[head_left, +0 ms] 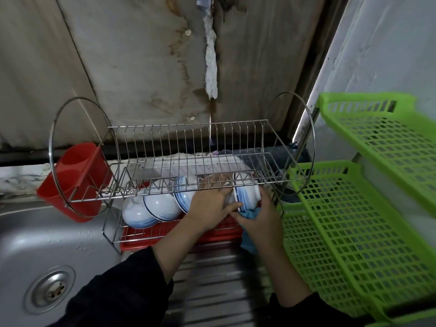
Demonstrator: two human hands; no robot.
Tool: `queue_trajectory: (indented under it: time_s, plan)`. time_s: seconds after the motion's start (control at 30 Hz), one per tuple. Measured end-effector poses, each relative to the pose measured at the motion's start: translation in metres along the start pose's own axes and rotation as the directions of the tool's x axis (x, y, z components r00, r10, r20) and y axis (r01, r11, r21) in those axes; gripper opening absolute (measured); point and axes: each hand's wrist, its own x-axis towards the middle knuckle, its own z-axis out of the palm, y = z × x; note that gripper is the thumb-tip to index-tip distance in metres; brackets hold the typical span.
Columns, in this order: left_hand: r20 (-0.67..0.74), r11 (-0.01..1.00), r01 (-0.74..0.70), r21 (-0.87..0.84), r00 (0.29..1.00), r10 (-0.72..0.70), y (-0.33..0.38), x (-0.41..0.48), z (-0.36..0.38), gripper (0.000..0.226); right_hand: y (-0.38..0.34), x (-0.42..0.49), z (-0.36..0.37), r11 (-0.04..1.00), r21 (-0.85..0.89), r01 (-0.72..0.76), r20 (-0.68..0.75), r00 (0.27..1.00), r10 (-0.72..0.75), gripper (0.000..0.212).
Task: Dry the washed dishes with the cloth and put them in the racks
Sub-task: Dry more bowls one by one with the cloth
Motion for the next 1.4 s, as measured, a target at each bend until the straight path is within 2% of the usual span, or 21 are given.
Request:
queue_trajectory:
  time_s: [0.13,0.17,0.27,0.43,0.73,0.93,1.1,1.27,1.4]
  plan:
    - [0.014,1.0,0.003,0.004,1.0,-0.003,-0.004,0.001,0.0,0.085,-0.006,0.001,0.004,0.996,-0.081,-0.033,-0.046,0.998,0.029,0.088]
    - [0.009,1.0,-0.006,0.002,1.0,0.006,-0.005,0.001,0.0,0.086,-0.007,0.002,0.004,0.996,-0.077,-0.037,-0.057,0.998,0.033,0.087]
    - [-0.035,0.998,-0.058,0.03,0.998,0.059,-0.009,0.0,0.003,0.066,-0.006,0.0,0.002,0.998,-0.049,-0.032,-0.101,0.995,0.027,0.085]
    - [-0.088,1.0,-0.009,0.02,0.996,0.011,-0.016,-0.004,0.007,0.087,-0.006,0.005,-0.007,0.988,-0.144,-0.048,-0.138,0.99,0.028,0.082]
    - [-0.032,0.994,0.001,0.11,0.999,0.003,-0.016,-0.008,0.003,0.091,-0.008,0.01,-0.011,0.942,-0.336,-0.016,-0.024,1.0,0.009,0.08]
    - [-0.023,0.995,0.03,0.095,0.999,-0.028,-0.009,-0.012,0.0,0.089,-0.006,0.008,-0.015,0.937,-0.35,0.024,0.014,1.0,-0.02,0.085]
    - [-0.043,0.997,0.045,0.068,0.998,-0.042,-0.005,-0.027,-0.006,0.082,-0.008,-0.006,-0.018,0.96,-0.274,0.057,-0.004,0.998,-0.061,0.091]
    - [-0.1,0.999,0.036,-0.026,0.994,-0.038,-0.005,-0.046,-0.007,0.067,-0.014,-0.027,-0.023,0.961,-0.265,0.084,0.073,0.995,-0.067,0.065]
    - [-0.175,0.994,0.079,-0.081,0.98,-0.092,-0.009,-0.073,-0.006,0.051,-0.016,-0.041,-0.022,0.957,-0.224,0.184,0.166,0.975,-0.148,0.042]
